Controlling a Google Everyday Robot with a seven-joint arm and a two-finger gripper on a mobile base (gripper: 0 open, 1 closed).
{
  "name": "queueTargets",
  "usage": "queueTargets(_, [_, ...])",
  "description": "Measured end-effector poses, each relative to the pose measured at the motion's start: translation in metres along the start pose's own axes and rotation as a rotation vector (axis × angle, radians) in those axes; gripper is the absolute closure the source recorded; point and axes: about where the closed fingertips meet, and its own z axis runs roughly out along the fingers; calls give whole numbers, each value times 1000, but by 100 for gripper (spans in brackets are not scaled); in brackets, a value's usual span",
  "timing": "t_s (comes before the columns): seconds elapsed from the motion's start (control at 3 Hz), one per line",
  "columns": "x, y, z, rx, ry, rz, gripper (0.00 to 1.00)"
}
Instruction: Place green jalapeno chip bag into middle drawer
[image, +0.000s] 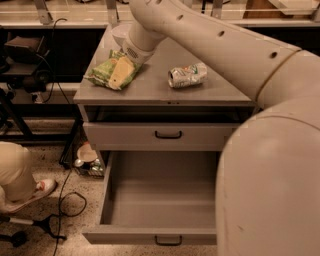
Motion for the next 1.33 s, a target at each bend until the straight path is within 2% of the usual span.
queueTargets(0.67, [-15, 18, 40, -27, 48, 45, 0])
queueTargets(1.0, [-18, 22, 49, -30, 54, 64, 16])
queueTargets(1.33, [-21, 24, 54, -28, 54, 74, 39])
